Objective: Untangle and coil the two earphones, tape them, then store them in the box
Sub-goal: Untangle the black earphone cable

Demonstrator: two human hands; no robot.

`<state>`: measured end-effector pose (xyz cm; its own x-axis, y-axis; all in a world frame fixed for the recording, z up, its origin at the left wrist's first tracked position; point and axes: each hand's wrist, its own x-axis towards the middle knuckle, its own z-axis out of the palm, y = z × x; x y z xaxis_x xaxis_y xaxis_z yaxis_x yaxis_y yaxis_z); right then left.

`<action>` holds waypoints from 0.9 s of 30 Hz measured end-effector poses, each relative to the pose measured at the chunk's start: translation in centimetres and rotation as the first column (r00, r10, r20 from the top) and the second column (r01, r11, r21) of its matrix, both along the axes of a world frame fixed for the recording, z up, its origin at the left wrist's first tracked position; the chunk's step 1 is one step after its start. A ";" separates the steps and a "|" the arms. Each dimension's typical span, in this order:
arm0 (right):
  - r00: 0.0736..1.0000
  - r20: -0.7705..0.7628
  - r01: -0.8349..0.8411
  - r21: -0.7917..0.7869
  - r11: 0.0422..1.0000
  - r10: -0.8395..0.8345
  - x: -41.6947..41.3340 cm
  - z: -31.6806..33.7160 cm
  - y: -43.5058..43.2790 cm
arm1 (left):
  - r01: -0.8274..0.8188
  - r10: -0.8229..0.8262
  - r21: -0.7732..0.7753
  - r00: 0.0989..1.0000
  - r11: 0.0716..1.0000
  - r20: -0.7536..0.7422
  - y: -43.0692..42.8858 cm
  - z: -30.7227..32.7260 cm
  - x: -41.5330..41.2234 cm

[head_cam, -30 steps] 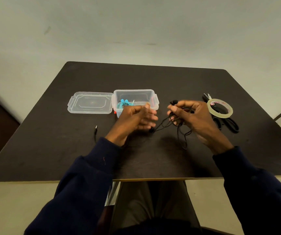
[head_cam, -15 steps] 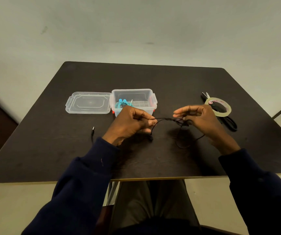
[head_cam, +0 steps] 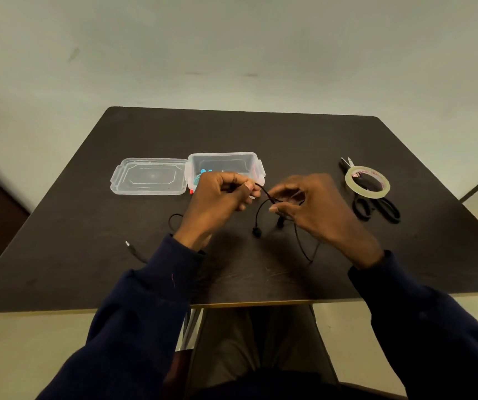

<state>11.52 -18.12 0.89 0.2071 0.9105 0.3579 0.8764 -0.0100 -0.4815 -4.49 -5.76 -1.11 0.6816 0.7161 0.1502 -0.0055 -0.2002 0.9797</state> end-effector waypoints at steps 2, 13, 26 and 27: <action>1.000 0.000 -0.003 0.043 0.999 0.004 0.1 -0.3 0.0 | -0.009 0.009 -0.087 1.000 0.996 -0.002 0.1 0.1 -0.1; 0.865 -0.463 -0.072 0.265 0.962 0.193 1.8 -0.7 -1.7 | -0.227 0.189 -0.169 0.959 0.959 -0.211 1.4 -0.5 -0.6; 0.994 -0.094 -0.070 -0.162 0.984 0.055 2.3 0.6 -1.2 | -0.048 0.049 0.012 0.937 0.999 -0.345 1.4 -0.7 -0.3; 0.998 -0.009 -0.057 -0.186 0.981 0.056 2.2 0.8 -1.0 | 0.017 0.002 0.047 0.927 0.999 -0.375 1.3 -0.8 -0.3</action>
